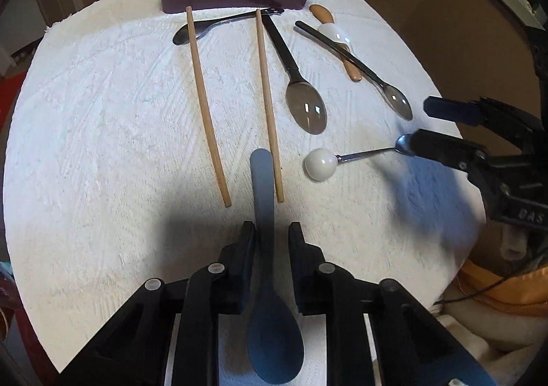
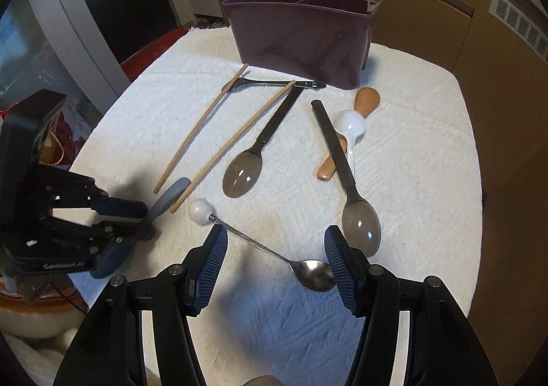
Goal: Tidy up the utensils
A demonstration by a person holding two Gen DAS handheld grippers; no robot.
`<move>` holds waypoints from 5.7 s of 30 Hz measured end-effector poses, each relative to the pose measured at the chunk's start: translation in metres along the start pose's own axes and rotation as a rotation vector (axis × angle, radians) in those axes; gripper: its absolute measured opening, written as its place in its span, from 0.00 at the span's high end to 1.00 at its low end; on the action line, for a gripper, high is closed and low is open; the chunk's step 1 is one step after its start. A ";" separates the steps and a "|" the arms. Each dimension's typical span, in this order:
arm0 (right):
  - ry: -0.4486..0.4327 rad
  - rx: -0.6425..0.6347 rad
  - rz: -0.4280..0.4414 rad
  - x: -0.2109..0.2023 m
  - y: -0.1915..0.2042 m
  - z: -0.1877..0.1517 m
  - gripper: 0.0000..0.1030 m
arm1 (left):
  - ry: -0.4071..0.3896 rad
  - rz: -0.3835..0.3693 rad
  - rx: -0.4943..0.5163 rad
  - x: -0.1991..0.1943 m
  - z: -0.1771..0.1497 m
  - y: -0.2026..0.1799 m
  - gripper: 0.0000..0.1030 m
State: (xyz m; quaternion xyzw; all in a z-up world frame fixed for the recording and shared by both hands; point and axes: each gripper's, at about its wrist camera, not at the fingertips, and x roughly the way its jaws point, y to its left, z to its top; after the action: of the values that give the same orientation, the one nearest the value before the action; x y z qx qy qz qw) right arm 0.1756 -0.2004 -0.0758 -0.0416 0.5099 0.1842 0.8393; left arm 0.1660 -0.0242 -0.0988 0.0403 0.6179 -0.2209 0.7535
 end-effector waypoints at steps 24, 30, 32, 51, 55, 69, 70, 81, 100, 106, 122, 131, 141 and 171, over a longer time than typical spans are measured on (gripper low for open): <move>0.002 -0.002 0.045 0.093 0.065 0.135 0.68 | -0.349 0.104 -0.190 -0.077 -0.006 0.076 0.92; 0.047 0.028 -0.005 0.141 0.071 0.147 0.69 | -0.369 0.059 -0.233 -0.076 -0.007 0.097 0.92; 0.030 0.007 -0.035 0.143 0.076 0.148 0.73 | -0.367 0.055 -0.231 -0.074 -0.005 0.098 0.92; -0.285 -0.053 -0.007 -0.039 0.077 0.105 0.95 | -0.536 0.111 -0.090 -0.143 0.019 0.049 0.92; -0.419 -0.066 -0.036 -0.109 0.060 0.111 0.95 | -0.657 0.148 -0.025 -0.190 0.047 0.028 0.92; -0.614 -0.036 -0.160 -0.198 0.013 0.214 0.95 | -0.842 0.139 0.046 -0.263 0.185 0.005 0.92; -0.609 -0.030 -0.163 -0.193 0.008 0.221 0.95 | -0.837 0.139 0.047 -0.258 0.194 0.006 0.92; -0.452 0.066 -0.149 -0.063 -0.043 0.249 0.95 | -0.580 0.110 -0.008 -0.132 0.267 0.043 0.92; -0.306 0.114 -0.096 -0.022 -0.058 0.198 0.65 | -0.583 0.146 -0.087 -0.121 0.200 0.038 0.29; -0.353 0.085 -0.152 -0.048 -0.045 0.152 0.43 | -0.505 0.124 -0.087 -0.106 0.152 0.024 0.29; -0.299 0.049 -0.237 -0.043 -0.016 -0.009 0.32 | -0.318 0.101 0.059 -0.010 0.054 -0.044 0.43; -0.301 0.136 -0.268 -0.051 -0.048 -0.050 0.32 | -0.208 -0.001 0.170 0.018 0.031 -0.067 0.57; -0.280 0.204 -0.218 -0.043 -0.067 -0.060 0.31 | -0.173 0.071 0.288 0.026 0.042 -0.073 0.57; -0.215 0.124 -0.229 -0.035 -0.039 -0.017 0.31 | -0.254 0.009 0.184 -0.023 0.003 -0.044 0.83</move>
State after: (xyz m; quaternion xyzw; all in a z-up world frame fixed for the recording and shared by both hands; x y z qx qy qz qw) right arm 0.1605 -0.2507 -0.0579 -0.0276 0.4193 0.0591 0.9055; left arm 0.1482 -0.0581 -0.0667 0.0839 0.4944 -0.2766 0.8198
